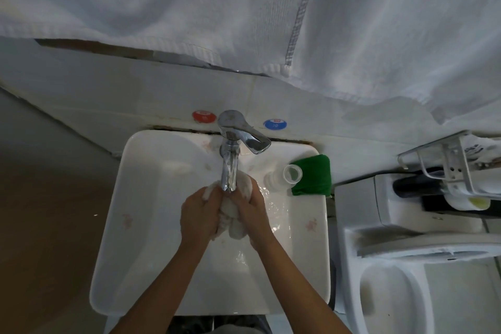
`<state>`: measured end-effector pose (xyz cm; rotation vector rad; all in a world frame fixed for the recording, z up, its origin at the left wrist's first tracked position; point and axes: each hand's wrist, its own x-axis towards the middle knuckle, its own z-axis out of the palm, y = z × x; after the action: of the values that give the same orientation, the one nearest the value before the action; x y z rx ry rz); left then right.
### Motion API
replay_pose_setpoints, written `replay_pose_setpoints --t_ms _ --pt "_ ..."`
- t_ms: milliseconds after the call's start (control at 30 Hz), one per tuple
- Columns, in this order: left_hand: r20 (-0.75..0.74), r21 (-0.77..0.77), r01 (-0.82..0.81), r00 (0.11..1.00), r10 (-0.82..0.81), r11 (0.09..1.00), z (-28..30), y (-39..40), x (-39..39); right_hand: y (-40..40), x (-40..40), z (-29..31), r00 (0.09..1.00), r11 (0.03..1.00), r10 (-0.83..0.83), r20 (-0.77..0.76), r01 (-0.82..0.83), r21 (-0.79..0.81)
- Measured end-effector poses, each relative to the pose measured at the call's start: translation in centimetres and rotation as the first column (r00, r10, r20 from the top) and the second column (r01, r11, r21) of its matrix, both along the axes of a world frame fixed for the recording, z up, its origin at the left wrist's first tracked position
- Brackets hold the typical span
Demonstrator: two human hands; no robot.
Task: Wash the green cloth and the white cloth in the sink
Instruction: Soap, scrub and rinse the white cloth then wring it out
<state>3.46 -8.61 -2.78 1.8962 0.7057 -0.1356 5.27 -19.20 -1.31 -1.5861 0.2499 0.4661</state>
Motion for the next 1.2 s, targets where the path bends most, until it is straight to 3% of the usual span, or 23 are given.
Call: replay_pose_setpoints --t_ms 100,167,233,367,533,733,933,1033,1200 --pt "-0.059 0.012 -0.028 0.998 0.029 1.0 -0.4 -0.1 0.3 -0.1 0.0 0.5 0.999 0.999 0.023 0.035 -0.023 -0.022" --pt "-0.083 -0.09 -0.051 0.996 0.044 0.995 -0.7 -0.1 0.4 0.3 0.0 -0.1 0.999 0.993 0.036 0.04 -0.031 -0.111" --pt "-0.053 -0.215 -0.071 0.997 0.061 0.974 -0.3 -0.3 0.3 0.4 0.1 -1.2 1.0 0.977 -0.008 0.026 0.013 -0.215" --pt "0.084 -0.322 -0.005 0.996 0.034 0.947 1.0 -1.0 0.0 0.4 0.1 -2.0 0.998 0.966 -0.058 0.041 0.066 -0.25" --pt "0.129 -0.224 -0.024 0.99 0.054 0.974 0.7 -1.7 -0.2 0.8 0.1 -1.5 0.996 0.984 -0.066 0.052 0.074 -0.162" --pt "0.098 -0.138 -0.157 0.98 0.171 0.978 0.7 -3.0 -0.5 2.2 -0.8 -2.1 0.983 0.973 -0.179 -0.038 0.171 -0.152" --pt "0.129 0.003 -0.149 0.981 0.147 0.989 0.4 -3.2 -0.4 2.3 -0.7 -1.4 0.964 0.958 -0.247 -0.102 0.228 -0.173" --pt "0.163 -0.05 -0.183 0.969 0.188 0.982 0.1 -3.1 -0.4 1.9 -0.6 -1.6 0.981 0.951 -0.191 -0.025 0.179 -0.251" --pt "0.093 -0.154 -0.109 0.988 0.124 0.982 -0.2 -2.1 0.1 2.0 -0.8 -2.0 0.974 0.962 -0.222 -0.051 0.211 -0.173"
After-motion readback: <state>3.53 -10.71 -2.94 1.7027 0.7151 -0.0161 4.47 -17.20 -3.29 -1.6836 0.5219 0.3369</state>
